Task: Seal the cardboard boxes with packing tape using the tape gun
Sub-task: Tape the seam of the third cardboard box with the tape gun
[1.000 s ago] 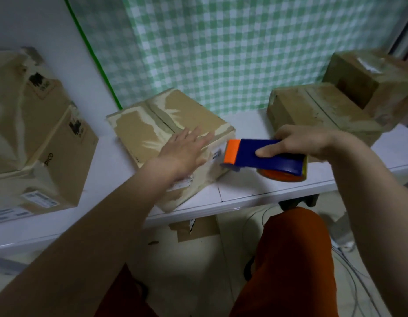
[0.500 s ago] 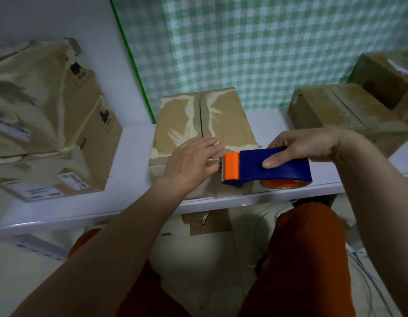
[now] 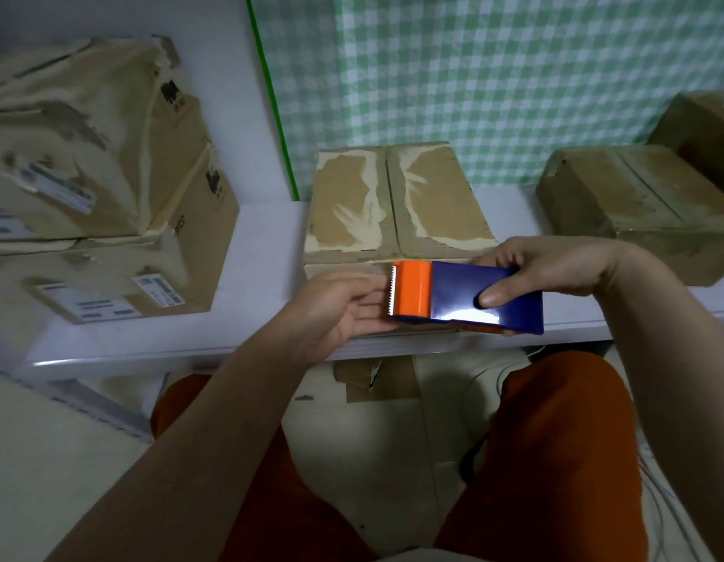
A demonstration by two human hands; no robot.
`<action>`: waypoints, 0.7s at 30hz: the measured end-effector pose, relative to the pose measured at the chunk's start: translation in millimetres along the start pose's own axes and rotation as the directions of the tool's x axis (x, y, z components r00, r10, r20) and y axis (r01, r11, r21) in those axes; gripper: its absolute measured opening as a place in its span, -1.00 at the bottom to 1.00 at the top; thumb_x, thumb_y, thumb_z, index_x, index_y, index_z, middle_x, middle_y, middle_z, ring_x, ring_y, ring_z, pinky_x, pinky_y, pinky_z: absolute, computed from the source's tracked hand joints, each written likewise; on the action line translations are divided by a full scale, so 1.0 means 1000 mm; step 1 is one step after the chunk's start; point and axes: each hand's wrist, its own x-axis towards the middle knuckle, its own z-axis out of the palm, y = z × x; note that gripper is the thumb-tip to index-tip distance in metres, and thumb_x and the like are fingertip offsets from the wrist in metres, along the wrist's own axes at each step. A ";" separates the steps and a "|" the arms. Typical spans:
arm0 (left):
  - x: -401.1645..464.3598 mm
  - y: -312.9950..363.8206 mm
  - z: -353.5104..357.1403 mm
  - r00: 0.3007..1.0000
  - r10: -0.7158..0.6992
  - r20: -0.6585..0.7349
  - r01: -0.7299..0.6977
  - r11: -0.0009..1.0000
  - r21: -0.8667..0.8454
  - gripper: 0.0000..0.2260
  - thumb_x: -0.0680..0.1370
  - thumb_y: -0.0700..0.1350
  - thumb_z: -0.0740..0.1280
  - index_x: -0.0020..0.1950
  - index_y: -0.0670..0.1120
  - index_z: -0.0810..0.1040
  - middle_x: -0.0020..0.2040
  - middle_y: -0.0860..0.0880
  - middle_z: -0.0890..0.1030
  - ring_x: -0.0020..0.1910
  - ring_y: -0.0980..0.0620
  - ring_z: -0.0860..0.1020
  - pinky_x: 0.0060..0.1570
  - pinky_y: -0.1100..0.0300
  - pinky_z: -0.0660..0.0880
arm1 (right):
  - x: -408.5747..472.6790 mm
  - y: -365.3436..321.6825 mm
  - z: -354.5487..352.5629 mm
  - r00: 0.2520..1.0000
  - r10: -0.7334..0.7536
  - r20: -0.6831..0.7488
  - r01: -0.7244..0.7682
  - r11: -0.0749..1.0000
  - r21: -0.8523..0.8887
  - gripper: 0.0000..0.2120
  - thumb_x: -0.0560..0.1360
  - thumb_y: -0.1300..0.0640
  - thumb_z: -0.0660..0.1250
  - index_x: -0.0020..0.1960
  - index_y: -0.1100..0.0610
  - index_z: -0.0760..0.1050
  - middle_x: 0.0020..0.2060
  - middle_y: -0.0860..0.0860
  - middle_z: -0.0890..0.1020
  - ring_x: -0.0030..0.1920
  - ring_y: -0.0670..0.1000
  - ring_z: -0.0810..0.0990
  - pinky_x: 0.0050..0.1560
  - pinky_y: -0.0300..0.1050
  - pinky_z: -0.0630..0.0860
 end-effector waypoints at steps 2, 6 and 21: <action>-0.005 0.001 -0.009 0.999 0.008 0.039 -0.008 1.000 -0.004 -0.74 0.62 -0.22 0.18 0.24 -0.28 0.50 0.12 -0.28 0.62 0.11 -0.15 0.62 0.06 0.06 0.58 | 0.008 0.000 0.002 1.000 -0.005 0.006 0.005 0.999 -0.036 -0.49 0.33 -0.04 0.50 0.18 0.22 0.55 0.00 0.14 0.68 -0.10 0.05 0.67 -0.12 -0.17 0.59; -0.007 -0.003 -0.025 0.999 0.008 0.041 -0.006 0.999 -0.045 -0.75 0.61 -0.24 0.18 0.22 -0.29 0.51 0.10 -0.26 0.63 0.07 -0.11 0.64 0.01 0.12 0.60 | 0.017 0.000 0.006 0.999 -0.025 0.039 0.027 0.999 -0.038 -0.44 0.27 -0.19 0.53 0.12 0.15 0.60 0.03 0.15 0.67 -0.03 0.10 0.65 -0.03 -0.10 0.60; 0.003 -0.027 -0.033 0.991 0.068 -0.119 -0.071 0.997 -0.025 -0.83 0.55 -0.14 0.33 0.05 -0.20 0.61 -0.07 -0.13 0.69 -0.12 0.03 0.66 -0.17 0.22 0.61 | 0.036 -0.010 0.019 0.992 -0.067 0.109 0.072 0.997 -0.038 -0.39 0.28 -0.15 0.53 0.16 0.24 0.56 0.05 0.16 0.65 -0.04 0.09 0.64 0.01 -0.09 0.59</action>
